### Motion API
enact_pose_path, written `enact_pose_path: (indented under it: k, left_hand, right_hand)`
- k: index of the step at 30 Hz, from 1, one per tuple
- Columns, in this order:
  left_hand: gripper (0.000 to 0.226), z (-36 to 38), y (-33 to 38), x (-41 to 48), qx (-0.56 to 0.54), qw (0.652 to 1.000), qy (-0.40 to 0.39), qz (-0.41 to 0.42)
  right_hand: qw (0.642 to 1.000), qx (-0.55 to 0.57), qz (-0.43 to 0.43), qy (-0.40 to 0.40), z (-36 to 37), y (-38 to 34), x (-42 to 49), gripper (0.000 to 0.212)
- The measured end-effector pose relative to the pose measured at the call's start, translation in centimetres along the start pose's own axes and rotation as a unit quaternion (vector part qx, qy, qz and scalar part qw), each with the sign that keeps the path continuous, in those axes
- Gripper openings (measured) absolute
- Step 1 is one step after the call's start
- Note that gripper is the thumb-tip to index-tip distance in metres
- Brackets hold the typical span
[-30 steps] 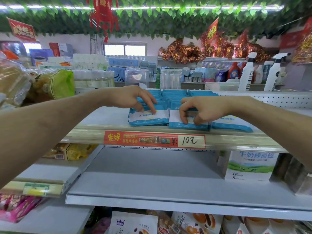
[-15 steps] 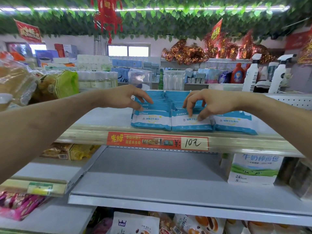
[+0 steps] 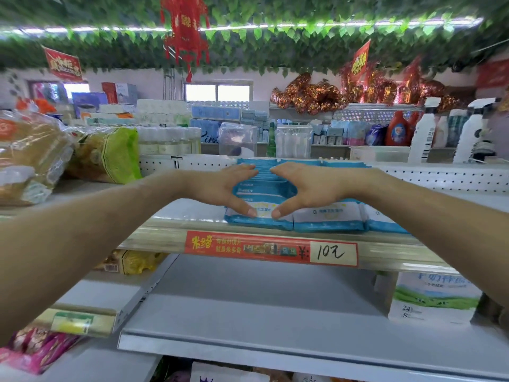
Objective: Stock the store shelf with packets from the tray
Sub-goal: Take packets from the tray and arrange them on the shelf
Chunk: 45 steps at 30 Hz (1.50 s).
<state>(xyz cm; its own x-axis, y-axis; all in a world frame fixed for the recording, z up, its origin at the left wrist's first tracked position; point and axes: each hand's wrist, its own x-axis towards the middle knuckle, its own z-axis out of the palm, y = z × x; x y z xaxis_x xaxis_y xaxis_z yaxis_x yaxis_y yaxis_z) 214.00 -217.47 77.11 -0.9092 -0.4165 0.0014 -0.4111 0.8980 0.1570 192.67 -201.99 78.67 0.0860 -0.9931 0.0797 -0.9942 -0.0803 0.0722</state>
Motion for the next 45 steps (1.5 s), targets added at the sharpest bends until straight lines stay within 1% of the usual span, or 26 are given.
enact_pose_path:
  k: [3,6,8,11,12,16,20,25,27,29,31,35,38,40,45]
  left_hand:
    - [0.128,0.4,-0.5,0.4,0.018,1.000,-0.006,-0.007]
    - [0.130,0.6,-1.2,0.9,0.012,1.000,0.001,-0.024]
    - [0.129,0.7,-1.7,1.2,0.003,0.999,0.005,-0.037]
    - [0.128,0.9,-2.3,1.7,-0.007,0.999,0.025,-0.047]
    - [0.127,0.9,-2.4,1.9,-0.005,0.998,0.035,-0.049]
    - [0.110,0.8,-2.5,3.2,0.034,0.994,0.092,-0.047]
    - [0.104,0.9,-2.8,4.2,0.061,0.989,0.124,-0.049]
    - [0.084,0.8,-3.1,4.7,0.077,0.985,0.148,-0.053]
    - [0.081,0.8,-3.2,4.8,0.084,0.984,0.147,-0.053]
    - [0.086,0.8,-3.2,4.8,0.094,0.984,0.142,-0.050]
    - [0.094,0.7,-3.3,4.6,0.091,0.987,0.128,-0.041]
    - [0.115,0.1,-3.9,3.9,0.086,0.993,0.076,-0.019]
    - [0.124,-0.4,-4.6,3.7,0.095,0.994,0.052,-0.022]
    - [0.124,-0.8,-4.8,3.9,0.107,0.993,0.042,-0.025]
    - [0.118,-1.0,-4.7,4.4,0.113,0.992,0.042,-0.020]
  right_hand:
    - [1.000,-0.010,0.009,-0.027,0.3,-0.1,1.7,0.132]
    - [0.999,-0.004,0.030,-0.044,0.3,0.0,3.0,0.134]
    - [0.997,-0.019,0.050,-0.047,0.4,0.1,3.8,0.129]
    - [0.996,-0.035,0.068,-0.044,0.7,0.2,5.0,0.112]
    - [0.996,-0.042,0.071,-0.042,0.7,0.2,5.3,0.111]
    - [0.993,-0.085,0.074,-0.035,0.9,0.2,6.3,0.110]
    - [0.991,-0.115,0.066,-0.029,1.0,0.4,7.2,0.107]
    - [0.987,-0.148,0.060,-0.014,1.0,0.4,8.1,0.098]
    - [0.985,-0.163,0.055,-0.006,1.0,0.3,8.3,0.096]
    - [0.985,-0.166,0.053,-0.004,1.1,0.3,8.5,0.096]
    - [0.988,-0.140,0.056,-0.019,1.1,0.6,8.5,0.101]
    - [0.990,-0.116,0.056,-0.050,0.9,1.4,8.4,0.124]
    - [0.991,-0.103,0.064,-0.058,1.0,1.9,8.5,0.138]
    - [0.991,-0.099,0.067,-0.058,1.1,2.1,8.6,0.139]
    - [0.990,-0.123,0.059,-0.039,1.1,2.3,9.1,0.131]
